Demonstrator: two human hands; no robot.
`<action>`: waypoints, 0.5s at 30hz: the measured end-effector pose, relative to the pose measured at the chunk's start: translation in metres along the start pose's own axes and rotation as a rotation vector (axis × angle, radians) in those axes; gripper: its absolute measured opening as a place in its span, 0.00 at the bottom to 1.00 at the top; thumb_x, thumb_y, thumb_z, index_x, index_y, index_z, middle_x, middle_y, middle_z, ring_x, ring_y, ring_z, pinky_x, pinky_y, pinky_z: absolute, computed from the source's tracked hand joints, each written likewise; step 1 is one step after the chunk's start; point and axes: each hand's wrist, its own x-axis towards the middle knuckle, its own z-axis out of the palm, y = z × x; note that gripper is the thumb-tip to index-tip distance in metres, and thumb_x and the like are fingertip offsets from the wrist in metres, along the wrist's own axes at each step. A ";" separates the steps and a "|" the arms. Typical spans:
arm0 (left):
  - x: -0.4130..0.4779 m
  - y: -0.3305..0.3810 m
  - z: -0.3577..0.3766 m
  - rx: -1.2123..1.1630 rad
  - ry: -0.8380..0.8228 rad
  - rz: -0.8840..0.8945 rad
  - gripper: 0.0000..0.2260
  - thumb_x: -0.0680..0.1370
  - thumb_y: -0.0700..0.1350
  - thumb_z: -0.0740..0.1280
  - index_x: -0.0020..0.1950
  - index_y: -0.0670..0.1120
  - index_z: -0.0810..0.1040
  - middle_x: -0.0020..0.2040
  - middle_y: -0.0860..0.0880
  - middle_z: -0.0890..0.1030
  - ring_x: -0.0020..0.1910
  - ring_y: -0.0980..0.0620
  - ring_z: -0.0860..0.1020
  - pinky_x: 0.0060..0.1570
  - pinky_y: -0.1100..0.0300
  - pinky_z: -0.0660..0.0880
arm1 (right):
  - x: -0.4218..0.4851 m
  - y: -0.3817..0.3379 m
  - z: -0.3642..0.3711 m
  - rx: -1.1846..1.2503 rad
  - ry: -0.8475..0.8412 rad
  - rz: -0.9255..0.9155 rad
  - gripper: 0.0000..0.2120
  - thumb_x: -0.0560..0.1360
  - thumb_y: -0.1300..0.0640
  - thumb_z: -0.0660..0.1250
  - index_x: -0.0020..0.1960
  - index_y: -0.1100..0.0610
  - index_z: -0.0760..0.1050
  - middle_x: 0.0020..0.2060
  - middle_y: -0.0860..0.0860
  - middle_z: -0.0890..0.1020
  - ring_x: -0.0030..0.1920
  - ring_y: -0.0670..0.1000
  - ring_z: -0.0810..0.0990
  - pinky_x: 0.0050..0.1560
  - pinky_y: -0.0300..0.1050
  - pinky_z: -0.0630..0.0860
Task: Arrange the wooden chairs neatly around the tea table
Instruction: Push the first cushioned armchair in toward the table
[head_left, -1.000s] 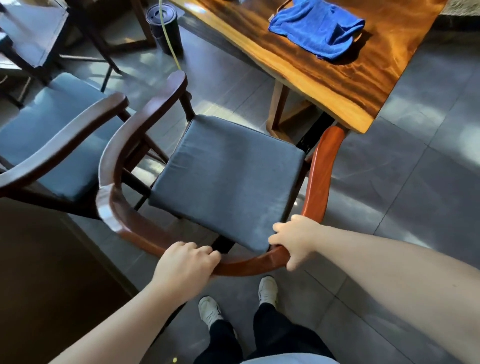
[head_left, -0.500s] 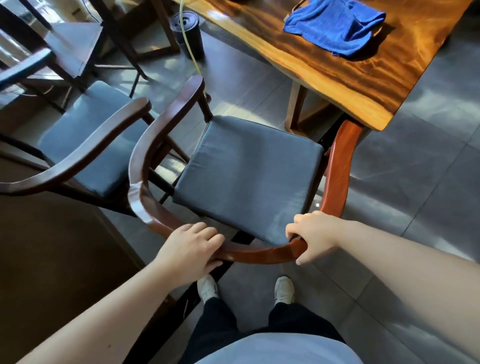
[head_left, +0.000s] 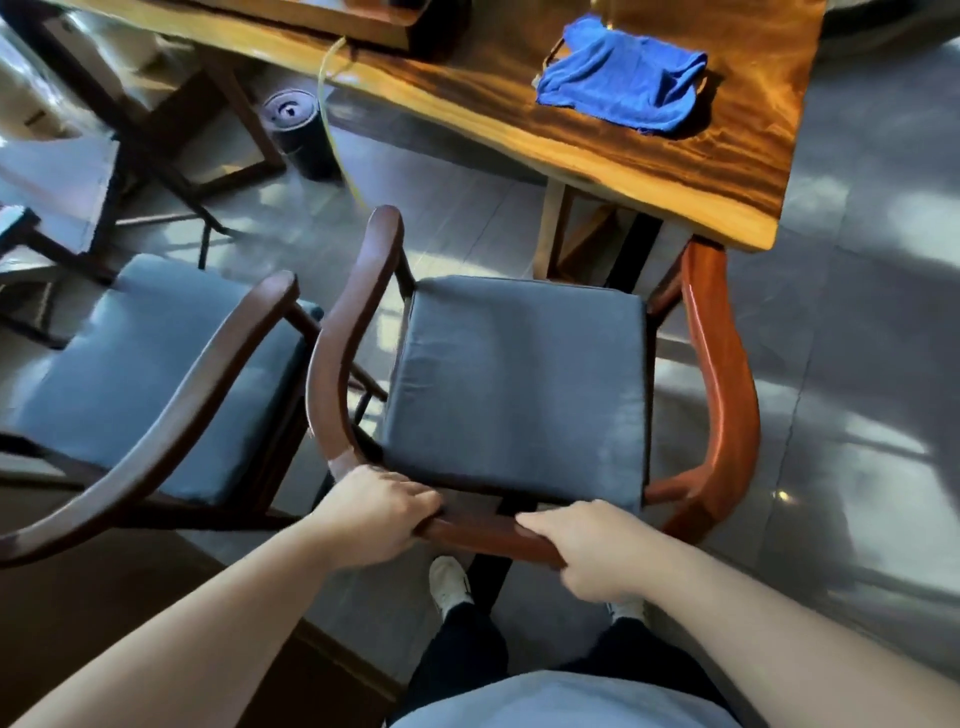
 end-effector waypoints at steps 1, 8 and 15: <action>0.002 -0.005 -0.001 0.034 -0.038 0.032 0.14 0.76 0.55 0.61 0.57 0.51 0.76 0.51 0.53 0.82 0.52 0.49 0.79 0.48 0.51 0.76 | -0.001 -0.001 0.001 0.001 0.009 0.018 0.30 0.69 0.58 0.59 0.71 0.46 0.65 0.65 0.53 0.77 0.61 0.61 0.76 0.60 0.54 0.74; 0.009 -0.057 -0.017 0.076 -0.049 0.109 0.16 0.76 0.57 0.59 0.60 0.53 0.74 0.54 0.54 0.82 0.54 0.50 0.78 0.49 0.51 0.75 | 0.024 -0.028 -0.010 0.072 0.163 0.083 0.29 0.67 0.57 0.57 0.68 0.46 0.67 0.62 0.53 0.80 0.59 0.62 0.77 0.58 0.56 0.75; 0.020 -0.128 -0.048 0.063 0.042 0.094 0.13 0.72 0.57 0.67 0.55 0.56 0.78 0.46 0.55 0.83 0.47 0.52 0.80 0.45 0.52 0.77 | 0.074 -0.055 -0.045 0.135 0.209 0.109 0.22 0.74 0.58 0.61 0.68 0.49 0.69 0.60 0.58 0.79 0.58 0.65 0.76 0.55 0.55 0.75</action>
